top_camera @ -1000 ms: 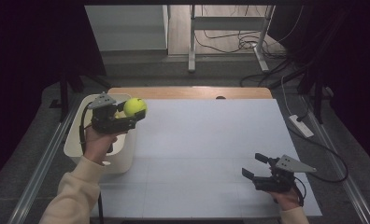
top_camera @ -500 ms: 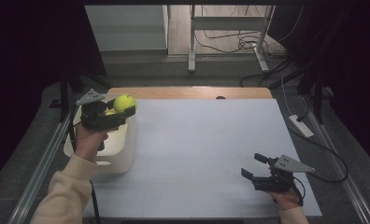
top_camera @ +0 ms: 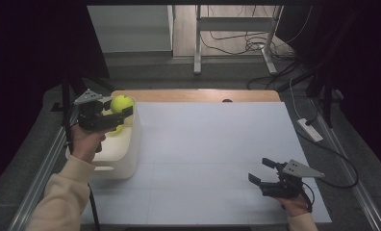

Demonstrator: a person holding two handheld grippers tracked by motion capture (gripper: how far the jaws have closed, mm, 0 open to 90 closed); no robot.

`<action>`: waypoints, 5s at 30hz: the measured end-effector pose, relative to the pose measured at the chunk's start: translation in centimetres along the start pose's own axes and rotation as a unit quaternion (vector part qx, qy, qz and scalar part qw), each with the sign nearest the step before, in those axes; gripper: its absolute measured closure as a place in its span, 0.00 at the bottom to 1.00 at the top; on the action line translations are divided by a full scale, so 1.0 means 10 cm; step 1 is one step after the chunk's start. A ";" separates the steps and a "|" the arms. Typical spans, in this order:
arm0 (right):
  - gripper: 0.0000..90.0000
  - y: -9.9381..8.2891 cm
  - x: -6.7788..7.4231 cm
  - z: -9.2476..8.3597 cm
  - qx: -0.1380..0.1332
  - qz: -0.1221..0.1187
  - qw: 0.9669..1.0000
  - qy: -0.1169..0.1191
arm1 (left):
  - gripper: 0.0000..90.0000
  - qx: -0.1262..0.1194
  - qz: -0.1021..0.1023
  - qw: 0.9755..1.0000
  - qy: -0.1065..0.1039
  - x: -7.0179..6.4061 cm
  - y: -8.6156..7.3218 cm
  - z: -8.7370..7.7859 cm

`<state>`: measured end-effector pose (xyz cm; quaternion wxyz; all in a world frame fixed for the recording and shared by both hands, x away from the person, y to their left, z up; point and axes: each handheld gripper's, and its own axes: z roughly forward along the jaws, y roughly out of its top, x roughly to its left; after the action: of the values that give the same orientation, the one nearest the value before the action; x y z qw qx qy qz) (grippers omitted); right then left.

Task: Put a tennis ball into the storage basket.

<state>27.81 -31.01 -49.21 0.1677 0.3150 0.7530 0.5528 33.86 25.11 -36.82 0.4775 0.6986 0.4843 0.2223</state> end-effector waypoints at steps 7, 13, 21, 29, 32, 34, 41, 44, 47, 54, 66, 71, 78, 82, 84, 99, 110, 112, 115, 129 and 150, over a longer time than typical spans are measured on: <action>0.17 0.00 0.00 0.00 -0.001 0.001 1.000 -0.001 | 0.30 0.009 -0.010 1.000 0.014 0.10 0.00 0.02; 0.17 0.00 0.00 0.00 -0.001 0.002 1.000 0.000 | 0.30 0.021 -0.014 0.999 0.027 0.17 -0.01 0.06; 0.17 0.00 0.00 0.00 -0.001 0.003 1.000 -0.001 | 0.30 0.044 -0.021 0.998 0.045 0.29 0.00 0.18; 0.17 0.00 -0.01 0.00 0.000 0.003 1.000 -0.001 | 0.30 0.068 -0.031 0.996 0.048 0.34 -0.01 0.30; 0.17 0.00 0.00 0.00 0.000 0.003 1.000 0.000 | 0.30 0.081 -0.032 0.995 0.045 0.36 -0.02 0.35; 0.17 0.00 0.00 0.00 0.000 0.002 1.000 0.000 | 0.30 0.088 -0.031 0.994 0.048 0.37 -0.03 0.37; 0.17 0.00 -0.01 0.00 0.000 0.003 1.000 -0.001 | 0.30 0.116 -0.038 0.991 0.047 0.42 -0.08 0.46; 0.17 0.00 -0.01 0.00 0.000 0.003 1.000 -0.001 | 0.30 0.118 -0.037 0.991 0.049 0.42 -0.09 0.47; 0.17 0.00 -0.01 0.00 0.000 0.002 1.000 0.000 | 0.30 0.120 -0.036 0.991 0.050 0.42 -0.09 0.48; 0.17 0.00 -0.01 -0.01 0.000 0.003 1.000 0.000 | 0.29 0.122 -0.037 0.990 0.061 0.43 -0.09 0.48; 0.17 0.00 -0.01 -0.01 0.000 0.001 1.000 0.001 | 0.10 0.087 -0.040 0.994 0.046 0.34 -0.03 0.36; 0.17 0.00 0.00 0.00 0.000 0.001 1.000 0.001 | 0.10 0.080 -0.032 0.996 0.032 0.30 -0.03 0.33; 0.17 0.00 -0.01 0.00 0.000 0.000 1.000 0.001 | 0.09 0.054 -0.024 0.998 0.011 0.20 -0.01 0.24; 0.17 0.00 -0.02 0.01 0.001 0.001 1.000 0.002 | 0.09 0.043 -0.017 0.999 -0.009 0.12 -0.01 0.18; 0.17 0.00 -0.02 0.01 0.001 0.001 1.000 0.003 | 0.09 0.039 -0.012 0.999 -0.022 0.08 -0.02 0.16; 0.17 -0.01 -0.03 0.00 0.000 0.003 1.000 0.009 | 0.10 0.018 0.016 0.997 -0.078 -0.20 -0.11 0.09; 0.17 -0.02 -0.04 0.00 0.003 0.001 1.000 0.012 | 0.10 -0.005 0.037 0.991 -0.126 -0.48 -0.21 0.04; 0.17 -0.02 -0.04 0.00 0.004 0.001 1.000 0.011 | 0.10 -0.008 0.043 0.990 -0.134 -0.52 -0.24 0.03; 0.17 -0.02 -0.04 -0.01 0.004 0.000 1.000 0.009 | 0.10 -0.010 0.050 0.988 -0.144 -0.59 -0.27 0.02; 0.17 -0.02 0.00 -0.01 0.006 -0.005 1.000 0.007 | 0.10 -0.010 0.072 0.981 -0.180 -0.88 -0.54 -0.09; 0.17 -0.03 0.01 0.00 0.010 -0.004 1.000 0.004 | 0.10 0.008 0.082 0.979 -0.187 -1.01 -1.30 -0.12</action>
<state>27.66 -31.03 -49.53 0.1640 0.3113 0.7605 0.5457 22.56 17.67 -46.27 0.5340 0.7692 0.3292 0.1220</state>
